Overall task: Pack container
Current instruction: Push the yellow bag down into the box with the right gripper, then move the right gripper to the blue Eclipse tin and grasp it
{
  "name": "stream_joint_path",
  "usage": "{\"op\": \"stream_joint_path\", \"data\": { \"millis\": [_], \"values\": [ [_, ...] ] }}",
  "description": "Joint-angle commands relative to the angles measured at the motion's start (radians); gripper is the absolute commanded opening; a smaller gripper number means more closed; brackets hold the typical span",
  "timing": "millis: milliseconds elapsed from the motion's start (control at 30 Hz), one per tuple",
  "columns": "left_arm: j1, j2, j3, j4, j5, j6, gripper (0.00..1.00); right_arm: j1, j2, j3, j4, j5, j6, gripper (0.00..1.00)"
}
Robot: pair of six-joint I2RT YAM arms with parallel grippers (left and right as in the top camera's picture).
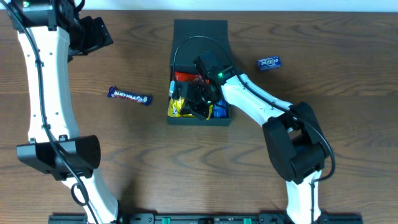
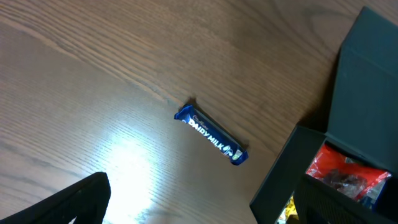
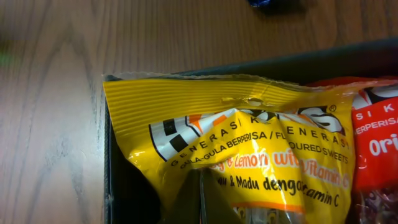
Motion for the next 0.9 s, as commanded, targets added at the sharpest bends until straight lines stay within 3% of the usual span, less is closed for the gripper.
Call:
{"op": "stream_joint_path", "data": {
  "millis": [0, 133, 233, 367, 633, 700, 867],
  "values": [
    [0.006, -0.020, -0.002, -0.006, -0.004, 0.007, 0.95, 0.003, -0.033, 0.047, -0.030, -0.001, 0.037, 0.01],
    [0.006, -0.020, -0.002, -0.006, -0.004, 0.007, 0.95, -0.018, -0.135, 0.107, -0.084, 0.017, 0.039, 0.01],
    [0.006, -0.020, -0.002, -0.006, -0.004, 0.007, 0.95, -0.064, -0.217, 0.113, -0.032, 0.178, 0.136, 0.01],
    [0.006, -0.020, -0.002, -0.006, -0.004, 0.006, 0.95, -0.176, -0.240, 0.113, 0.064, 0.458, 0.447, 0.01],
    [0.006, -0.020, -0.002, -0.006, -0.004, 0.006, 0.95, -0.489, -0.088, 0.108, 0.100, 0.521, 1.196, 0.01],
    [0.006, -0.020, -0.002, -0.006, -0.004, 0.006, 0.95, -0.517, -0.054, 0.108, 0.108, 0.520, 1.317, 0.01],
    [0.006, -0.020, -0.002, -0.006, -0.004, 0.006, 0.95, -0.526, -0.004, 0.113, 0.127, 0.524, 1.439, 0.06]
  ]
}}
